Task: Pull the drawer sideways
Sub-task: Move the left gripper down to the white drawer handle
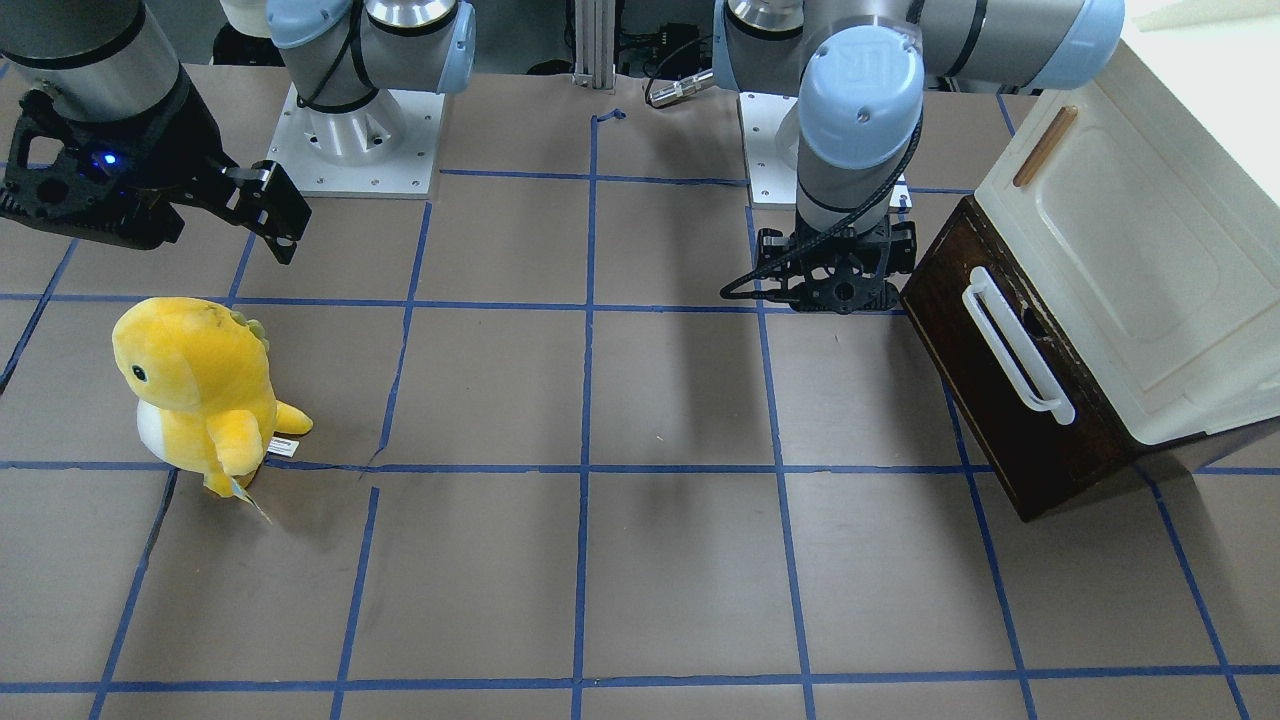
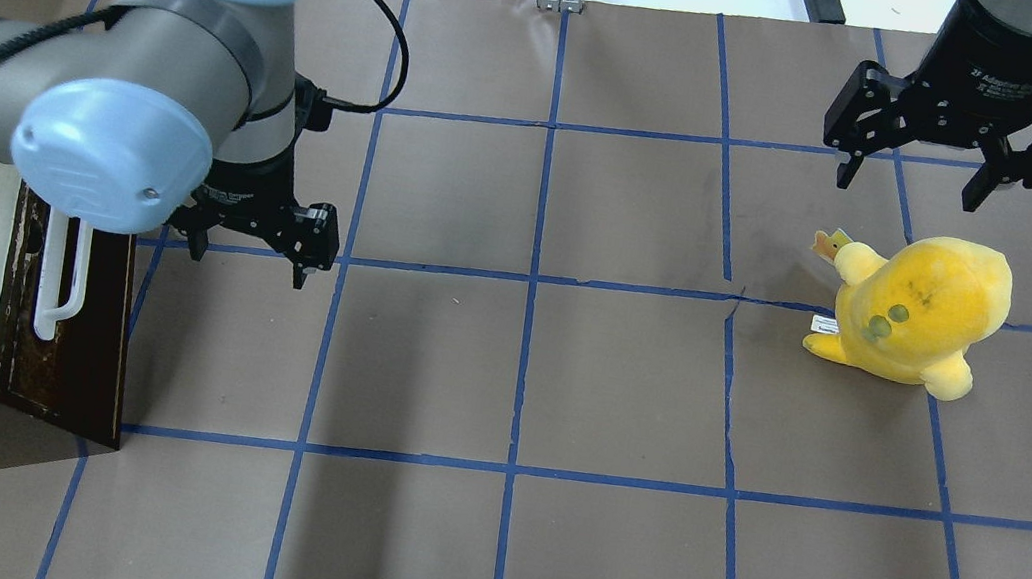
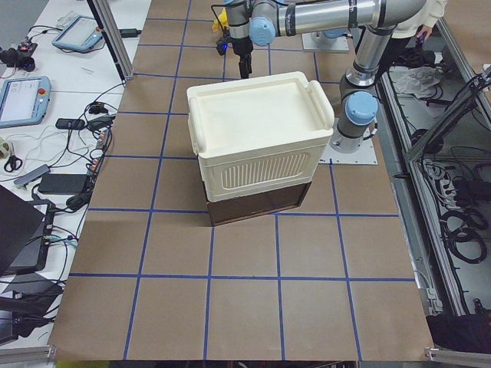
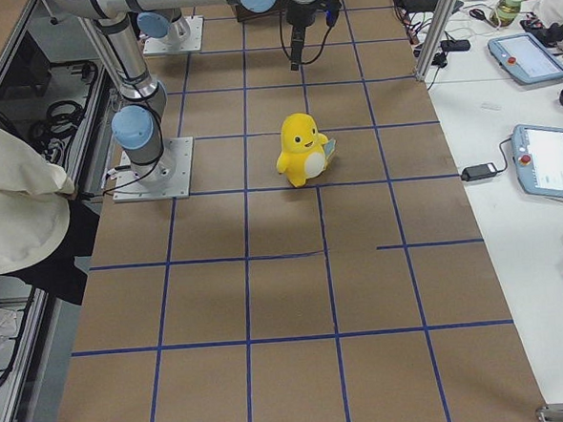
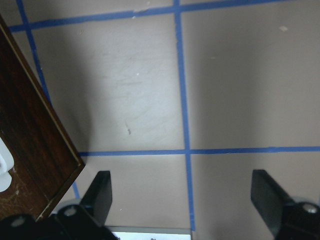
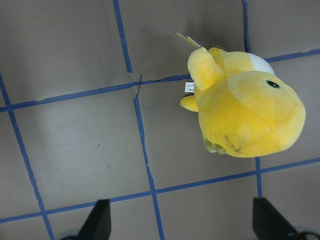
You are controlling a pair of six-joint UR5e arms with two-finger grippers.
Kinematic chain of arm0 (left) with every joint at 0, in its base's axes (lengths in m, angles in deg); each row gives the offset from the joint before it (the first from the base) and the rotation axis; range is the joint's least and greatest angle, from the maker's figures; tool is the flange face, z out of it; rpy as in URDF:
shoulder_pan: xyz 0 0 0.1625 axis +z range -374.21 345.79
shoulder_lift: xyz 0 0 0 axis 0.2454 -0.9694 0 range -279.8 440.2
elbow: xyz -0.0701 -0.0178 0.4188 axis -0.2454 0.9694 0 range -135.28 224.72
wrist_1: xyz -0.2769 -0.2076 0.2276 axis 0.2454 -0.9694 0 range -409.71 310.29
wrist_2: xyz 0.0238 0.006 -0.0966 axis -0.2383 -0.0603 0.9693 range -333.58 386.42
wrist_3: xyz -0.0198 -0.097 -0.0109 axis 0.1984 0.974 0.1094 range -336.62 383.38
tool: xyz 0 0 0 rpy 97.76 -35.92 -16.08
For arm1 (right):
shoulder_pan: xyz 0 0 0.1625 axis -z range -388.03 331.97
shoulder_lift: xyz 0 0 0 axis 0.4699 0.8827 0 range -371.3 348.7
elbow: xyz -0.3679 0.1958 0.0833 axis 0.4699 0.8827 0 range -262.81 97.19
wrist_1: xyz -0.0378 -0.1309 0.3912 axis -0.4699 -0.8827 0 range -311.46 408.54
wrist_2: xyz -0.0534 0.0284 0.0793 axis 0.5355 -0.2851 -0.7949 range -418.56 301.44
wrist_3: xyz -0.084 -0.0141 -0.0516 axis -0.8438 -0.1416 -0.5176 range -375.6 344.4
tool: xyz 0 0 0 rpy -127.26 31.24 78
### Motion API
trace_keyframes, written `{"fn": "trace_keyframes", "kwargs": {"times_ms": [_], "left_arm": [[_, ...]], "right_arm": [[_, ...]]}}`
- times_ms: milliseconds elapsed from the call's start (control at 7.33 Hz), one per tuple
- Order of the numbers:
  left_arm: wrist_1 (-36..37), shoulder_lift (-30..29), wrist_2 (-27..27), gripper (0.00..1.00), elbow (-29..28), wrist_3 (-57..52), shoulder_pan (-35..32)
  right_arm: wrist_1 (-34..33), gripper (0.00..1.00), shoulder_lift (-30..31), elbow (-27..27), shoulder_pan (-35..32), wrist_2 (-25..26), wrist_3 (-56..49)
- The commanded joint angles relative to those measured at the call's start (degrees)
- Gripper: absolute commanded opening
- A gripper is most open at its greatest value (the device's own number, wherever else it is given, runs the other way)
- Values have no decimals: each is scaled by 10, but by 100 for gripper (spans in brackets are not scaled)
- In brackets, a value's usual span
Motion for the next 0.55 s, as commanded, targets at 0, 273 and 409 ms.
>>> {"fn": "trace_keyframes", "kwargs": {"times_ms": [0, 273, 409], "left_arm": [[-2, -34, -108, 100, 29, 57, -10], [-21, -63, -227, 100, 35, 73, -12], [-54, -81, -289, 100, 38, 109, -13]], "right_arm": [[0, 100, 0, 0, 0, 0, 0], [0, 100, 0, 0, 0, 0, 0], [0, 100, 0, 0, 0, 0, 0]]}}
